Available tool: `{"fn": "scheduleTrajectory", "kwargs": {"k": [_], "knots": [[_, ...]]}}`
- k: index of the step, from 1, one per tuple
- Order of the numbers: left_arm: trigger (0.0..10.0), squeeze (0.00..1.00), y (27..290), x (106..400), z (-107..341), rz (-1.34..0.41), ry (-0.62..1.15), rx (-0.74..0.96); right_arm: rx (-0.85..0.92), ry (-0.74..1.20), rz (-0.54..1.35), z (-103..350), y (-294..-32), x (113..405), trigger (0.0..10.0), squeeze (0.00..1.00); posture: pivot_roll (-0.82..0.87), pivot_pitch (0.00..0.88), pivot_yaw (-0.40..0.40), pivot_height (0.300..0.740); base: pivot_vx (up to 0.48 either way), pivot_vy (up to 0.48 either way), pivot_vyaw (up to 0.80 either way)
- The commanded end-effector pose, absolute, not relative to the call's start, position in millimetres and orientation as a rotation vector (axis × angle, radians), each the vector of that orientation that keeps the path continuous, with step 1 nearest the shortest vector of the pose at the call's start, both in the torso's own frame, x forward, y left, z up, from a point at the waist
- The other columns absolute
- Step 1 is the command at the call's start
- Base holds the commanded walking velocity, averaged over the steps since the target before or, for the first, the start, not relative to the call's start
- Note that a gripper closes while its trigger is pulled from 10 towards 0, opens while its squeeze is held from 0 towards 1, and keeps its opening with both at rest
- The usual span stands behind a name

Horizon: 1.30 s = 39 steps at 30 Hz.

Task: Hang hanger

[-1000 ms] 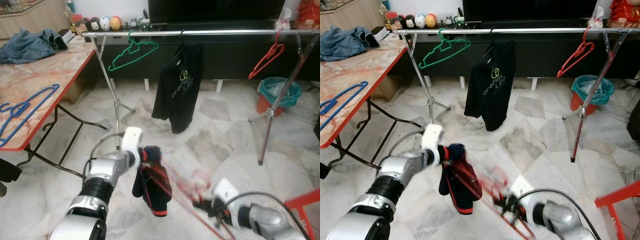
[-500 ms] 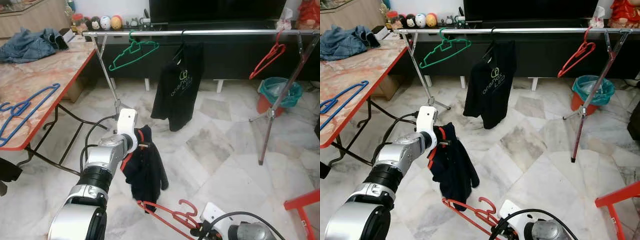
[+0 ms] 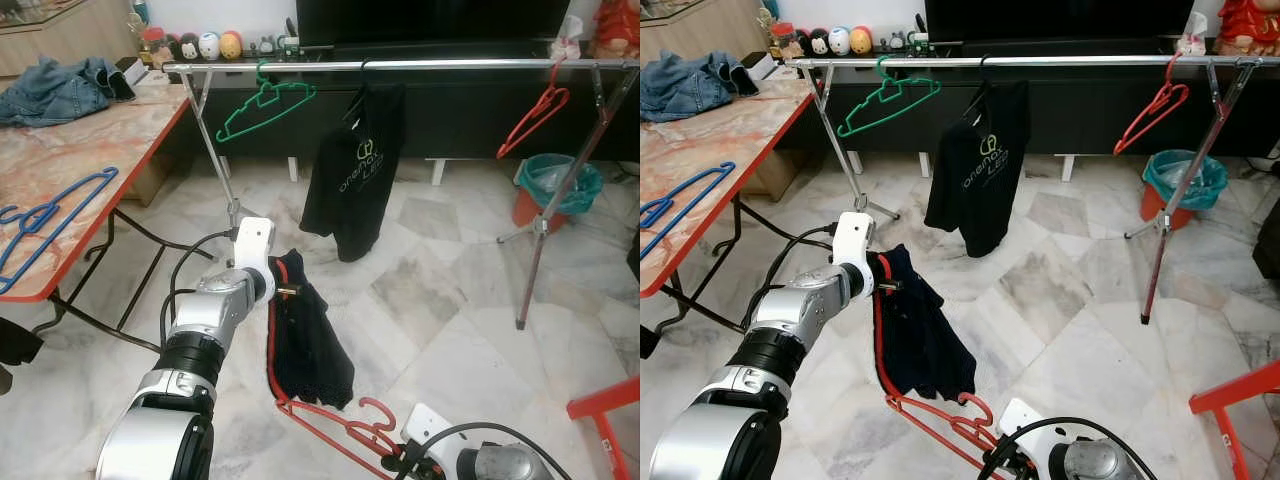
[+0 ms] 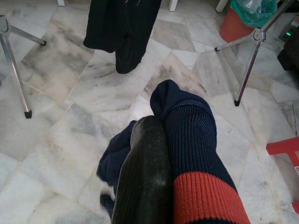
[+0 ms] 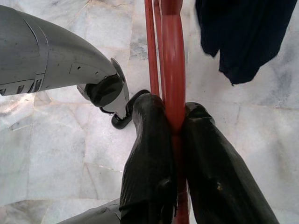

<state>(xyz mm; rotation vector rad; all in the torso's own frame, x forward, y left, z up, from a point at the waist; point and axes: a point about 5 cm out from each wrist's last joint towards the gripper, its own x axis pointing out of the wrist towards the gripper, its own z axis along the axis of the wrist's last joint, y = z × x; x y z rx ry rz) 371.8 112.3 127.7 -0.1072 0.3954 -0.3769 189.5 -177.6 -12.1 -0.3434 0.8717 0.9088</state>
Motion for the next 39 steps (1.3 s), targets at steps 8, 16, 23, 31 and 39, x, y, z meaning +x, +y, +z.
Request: {"fn": "scheduleTrajectory", "kwargs": {"k": [8,16,23,31,39], "knots": [[10.0,0.00,115,375,134,-0.373,0.366,-0.105,-0.348,0.855,0.907,-10,-177,192,10.0,0.00,-0.02,0.029,0.085,0.740,0.000,0.000,0.00],[10.0,0.00,133,345,68,-0.481,0.550,0.228,-0.162,0.491,0.697,30,-172,226,10.0,0.00,-0.02,0.025,0.088,0.740,0.000,0.000,0.00],[10.0,0.00,137,346,67,-0.468,0.549,0.231,-0.150,0.483,0.685,30,-172,227,10.0,0.00,-0.02,0.033,0.089,0.740,0.000,0.000,0.00],[10.0,0.00,137,348,68,-0.469,0.550,0.233,-0.143,0.506,0.728,29,-171,218,10.0,0.00,-0.02,0.037,0.092,0.740,0.000,0.000,0.00],[10.0,0.00,137,351,69,-0.453,0.555,0.225,-0.143,0.604,0.853,23,-165,200,10.0,0.00,-0.02,0.036,0.097,0.740,0.000,0.000,0.00]]}}
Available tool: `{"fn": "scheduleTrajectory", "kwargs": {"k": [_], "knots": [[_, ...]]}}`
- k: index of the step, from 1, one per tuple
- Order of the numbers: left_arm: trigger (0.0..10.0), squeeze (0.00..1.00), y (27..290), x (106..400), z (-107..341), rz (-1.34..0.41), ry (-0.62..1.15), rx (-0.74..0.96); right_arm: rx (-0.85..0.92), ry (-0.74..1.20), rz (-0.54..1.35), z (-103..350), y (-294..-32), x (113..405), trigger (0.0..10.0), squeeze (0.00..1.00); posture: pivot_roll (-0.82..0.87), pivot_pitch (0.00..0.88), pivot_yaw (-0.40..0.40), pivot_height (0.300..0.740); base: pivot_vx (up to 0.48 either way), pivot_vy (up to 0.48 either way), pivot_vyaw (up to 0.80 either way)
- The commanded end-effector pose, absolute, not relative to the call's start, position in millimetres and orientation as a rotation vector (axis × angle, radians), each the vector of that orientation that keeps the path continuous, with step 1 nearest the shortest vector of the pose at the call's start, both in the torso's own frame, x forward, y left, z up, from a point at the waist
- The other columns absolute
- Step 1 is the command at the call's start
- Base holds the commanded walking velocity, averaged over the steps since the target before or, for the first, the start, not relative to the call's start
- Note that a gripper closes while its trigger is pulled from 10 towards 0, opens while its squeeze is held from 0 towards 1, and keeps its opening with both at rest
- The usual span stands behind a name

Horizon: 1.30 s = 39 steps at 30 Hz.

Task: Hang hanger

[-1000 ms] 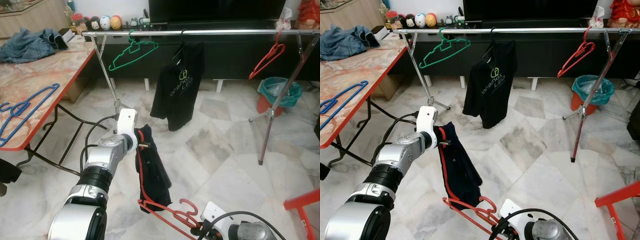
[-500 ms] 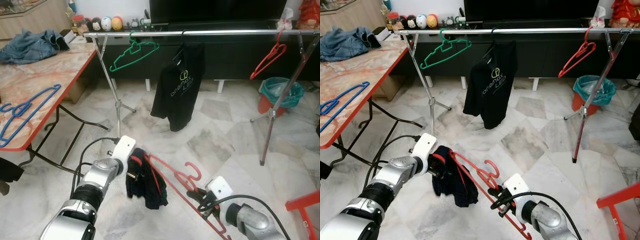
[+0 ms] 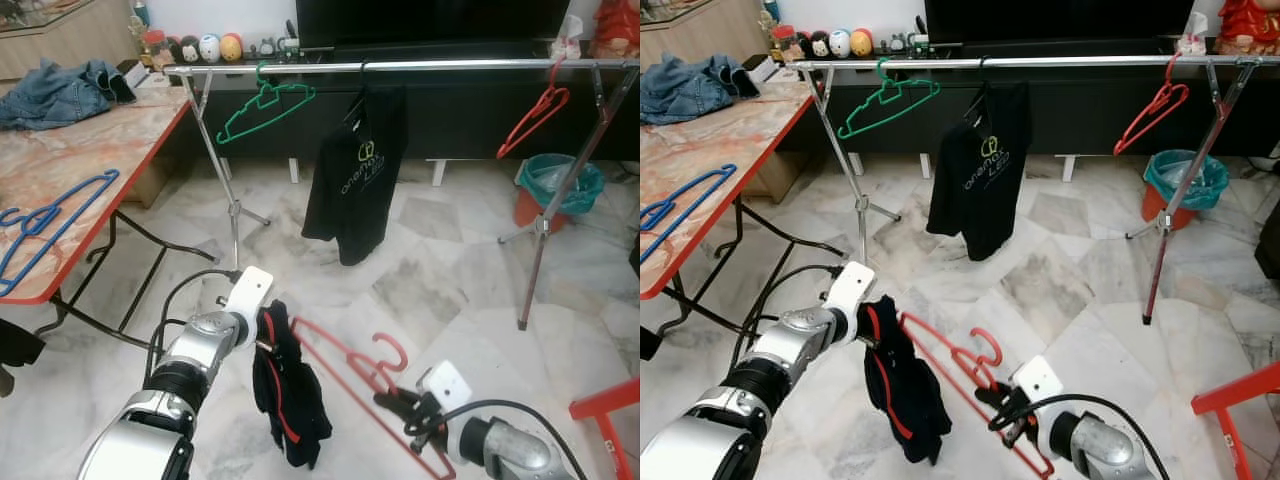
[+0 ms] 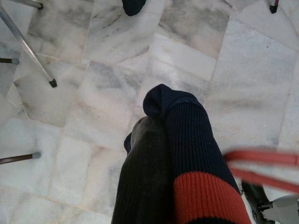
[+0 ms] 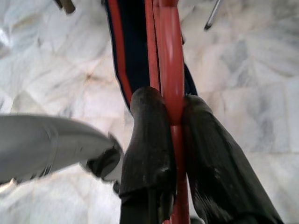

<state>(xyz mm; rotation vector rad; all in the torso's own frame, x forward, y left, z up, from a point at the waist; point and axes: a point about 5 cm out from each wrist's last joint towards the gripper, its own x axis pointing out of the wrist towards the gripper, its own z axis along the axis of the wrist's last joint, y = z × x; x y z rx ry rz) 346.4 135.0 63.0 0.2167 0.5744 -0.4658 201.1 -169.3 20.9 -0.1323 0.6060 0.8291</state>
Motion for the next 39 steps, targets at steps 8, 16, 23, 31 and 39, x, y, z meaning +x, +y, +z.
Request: {"fn": "scheduleTrajectory", "kwargs": {"k": [8,16,23,31,39], "knots": [[10.0,0.00,137,353,71,-0.443,0.556,0.223,-0.151,0.695,0.898,16,-165,189,10.0,0.00,-0.03,0.035,0.100,0.740,0.000,0.000,0.00],[10.0,0.00,136,354,72,-0.437,0.556,0.219,-0.214,0.746,0.869,8,-170,188,10.0,0.00,-0.02,0.036,0.099,0.740,0.000,0.000,0.00],[10.0,0.00,135,354,71,-0.448,0.560,0.218,-0.283,0.706,0.692,10,-183,210,10.0,0.00,-0.02,0.036,0.098,0.740,0.000,0.000,0.00],[10.0,0.00,128,351,71,-0.512,0.574,0.215,-0.271,0.700,0.705,9,-179,210,10.0,0.00,-0.02,0.035,0.096,0.740,0.000,0.000,0.00],[10.0,0.00,127,349,67,-0.522,0.590,0.222,-0.190,0.728,0.884,11,-162,191,10.0,0.00,-0.02,0.035,0.097,0.740,0.000,0.000,0.00]]}}
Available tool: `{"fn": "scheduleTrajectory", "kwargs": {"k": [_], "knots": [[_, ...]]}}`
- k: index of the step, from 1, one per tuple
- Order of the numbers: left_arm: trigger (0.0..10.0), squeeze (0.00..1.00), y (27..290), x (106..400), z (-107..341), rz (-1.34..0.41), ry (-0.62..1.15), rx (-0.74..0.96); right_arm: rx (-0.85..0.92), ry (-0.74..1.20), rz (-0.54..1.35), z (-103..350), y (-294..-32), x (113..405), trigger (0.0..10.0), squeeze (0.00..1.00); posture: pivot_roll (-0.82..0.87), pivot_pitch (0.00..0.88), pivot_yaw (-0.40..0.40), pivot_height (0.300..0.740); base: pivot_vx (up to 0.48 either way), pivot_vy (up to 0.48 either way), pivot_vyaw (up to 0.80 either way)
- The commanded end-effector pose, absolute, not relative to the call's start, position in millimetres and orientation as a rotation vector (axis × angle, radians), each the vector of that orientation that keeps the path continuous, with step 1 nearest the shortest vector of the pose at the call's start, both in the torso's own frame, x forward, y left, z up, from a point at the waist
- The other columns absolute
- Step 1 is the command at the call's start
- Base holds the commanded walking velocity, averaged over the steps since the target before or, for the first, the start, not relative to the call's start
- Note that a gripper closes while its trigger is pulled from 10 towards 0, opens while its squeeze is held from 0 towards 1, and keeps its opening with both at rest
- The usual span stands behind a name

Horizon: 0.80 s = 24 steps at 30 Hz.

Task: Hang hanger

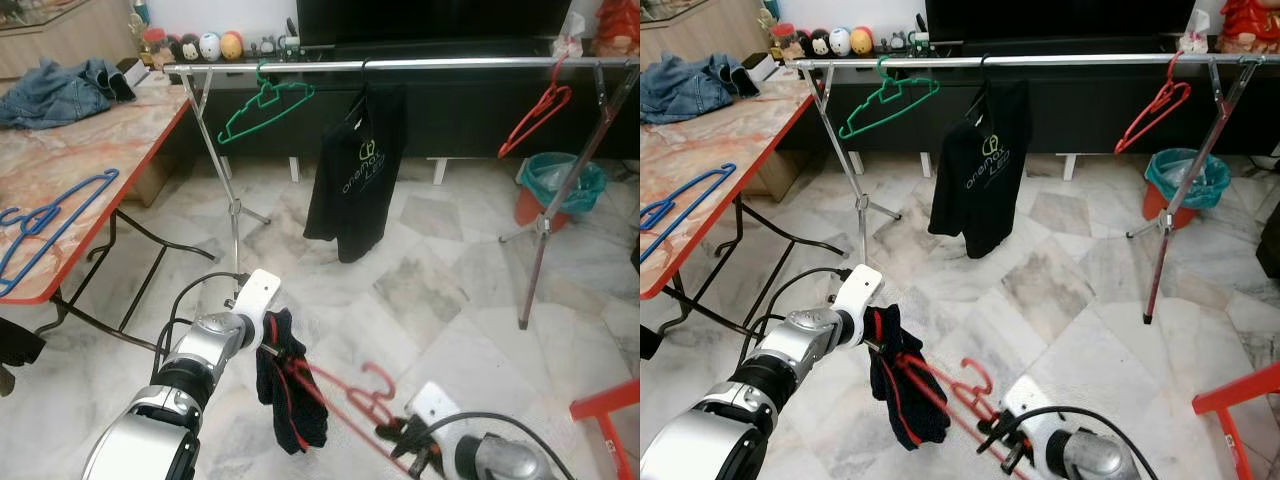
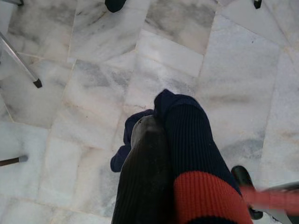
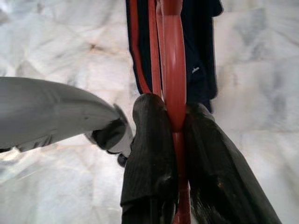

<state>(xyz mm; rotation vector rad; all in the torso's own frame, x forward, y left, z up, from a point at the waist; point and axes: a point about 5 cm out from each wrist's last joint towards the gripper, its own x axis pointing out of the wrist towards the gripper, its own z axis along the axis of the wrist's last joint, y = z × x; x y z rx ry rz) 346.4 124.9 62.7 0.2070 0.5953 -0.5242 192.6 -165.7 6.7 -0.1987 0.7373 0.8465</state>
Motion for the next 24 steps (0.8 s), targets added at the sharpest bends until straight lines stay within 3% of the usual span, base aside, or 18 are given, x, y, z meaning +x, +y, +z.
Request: {"fn": "scheduleTrajectory", "kwargs": {"k": [1,13,18,24], "knots": [[10.0,0.00,127,349,67,-0.522,0.590,0.222,-0.192,0.738,0.895,10,-162,189,10.0,0.00,-0.02,0.035,0.097,0.740,0.000,0.000,0.00],[10.0,0.00,127,350,68,-0.522,0.587,0.221,-0.221,0.760,0.879,7,-163,192,10.0,0.00,-0.02,0.025,0.099,0.740,0.000,0.000,0.00],[10.0,0.00,124,348,67,-0.557,0.601,0.219,-0.294,0.737,0.733,4,-174,209,10.0,0.00,-0.02,0.010,0.098,0.740,0.000,0.000,0.00],[10.0,0.00,120,345,66,-0.610,0.617,0.226,-0.312,0.725,0.685,4,-175,216,10.0,0.00,-0.01,0.000,0.097,0.740,0.000,0.000,0.00]]}}
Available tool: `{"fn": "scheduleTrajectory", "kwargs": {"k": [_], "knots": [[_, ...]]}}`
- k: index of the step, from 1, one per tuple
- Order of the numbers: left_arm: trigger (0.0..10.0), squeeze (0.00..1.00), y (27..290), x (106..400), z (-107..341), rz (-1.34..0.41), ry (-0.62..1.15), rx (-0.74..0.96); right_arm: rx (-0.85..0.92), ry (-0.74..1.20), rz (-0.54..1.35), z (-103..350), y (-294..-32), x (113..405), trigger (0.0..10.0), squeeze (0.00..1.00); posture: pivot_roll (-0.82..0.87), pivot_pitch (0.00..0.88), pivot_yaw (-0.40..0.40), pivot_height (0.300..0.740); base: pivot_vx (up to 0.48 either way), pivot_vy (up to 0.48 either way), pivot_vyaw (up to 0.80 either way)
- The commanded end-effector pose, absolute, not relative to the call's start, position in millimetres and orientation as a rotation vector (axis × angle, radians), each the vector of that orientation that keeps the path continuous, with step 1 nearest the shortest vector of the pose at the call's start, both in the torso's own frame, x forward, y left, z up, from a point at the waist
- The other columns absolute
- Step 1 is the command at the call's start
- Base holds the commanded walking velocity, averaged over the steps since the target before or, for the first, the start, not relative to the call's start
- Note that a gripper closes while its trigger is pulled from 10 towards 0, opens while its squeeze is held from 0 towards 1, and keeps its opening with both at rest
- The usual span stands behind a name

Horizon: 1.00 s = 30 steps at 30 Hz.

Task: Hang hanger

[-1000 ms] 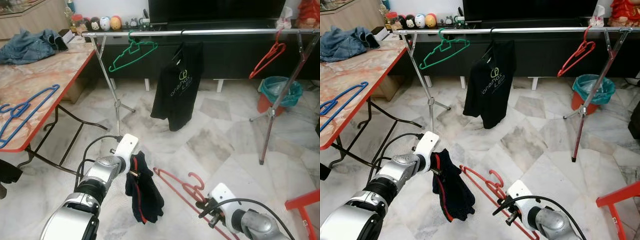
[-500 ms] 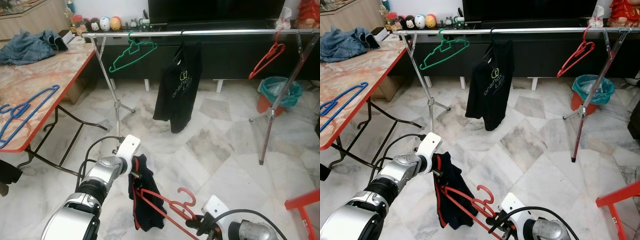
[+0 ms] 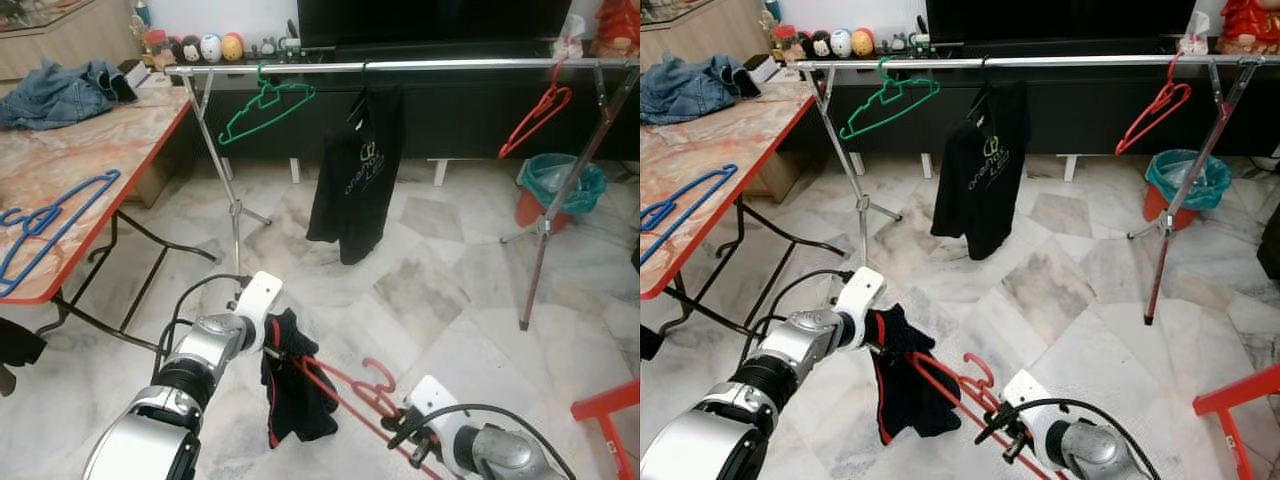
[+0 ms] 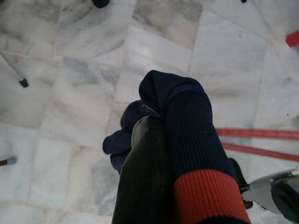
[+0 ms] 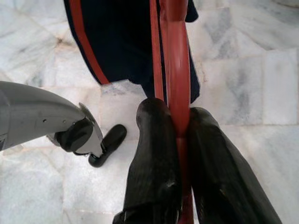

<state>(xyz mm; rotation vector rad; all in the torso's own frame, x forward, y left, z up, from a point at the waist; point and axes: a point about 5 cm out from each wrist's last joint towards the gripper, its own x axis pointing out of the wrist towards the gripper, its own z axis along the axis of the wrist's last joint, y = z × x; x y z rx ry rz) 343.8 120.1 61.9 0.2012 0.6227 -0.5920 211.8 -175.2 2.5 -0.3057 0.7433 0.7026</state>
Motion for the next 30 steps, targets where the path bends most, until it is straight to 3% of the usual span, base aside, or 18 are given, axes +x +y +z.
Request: {"fn": "scheduleTrajectory", "kwargs": {"k": [1,15,22,30], "knots": [[10.0,0.00,119,344,66,-0.617,0.620,0.227,-0.312,0.723,0.682,4,-175,217,10.0,0.00,-0.01,0.000,0.097,0.740,0.000,0.000,0.00],[10.0,0.00,114,340,63,-0.668,0.651,0.225,-0.255,0.724,0.796,2,-161,207,10.0,0.00,-0.02,0.016,0.099,0.740,0.000,0.000,0.00],[10.0,0.00,114,339,63,-0.670,0.656,0.221,-0.266,0.719,0.773,1,-163,210,10.0,0.00,-0.01,0.025,0.100,0.740,0.000,0.000,0.00],[10.0,0.00,107,332,67,-0.785,0.693,0.227,-0.269,0.708,0.752,2,-163,217,10.0,0.00,0.00,0.029,0.097,0.740,0.000,0.000,0.00]]}}
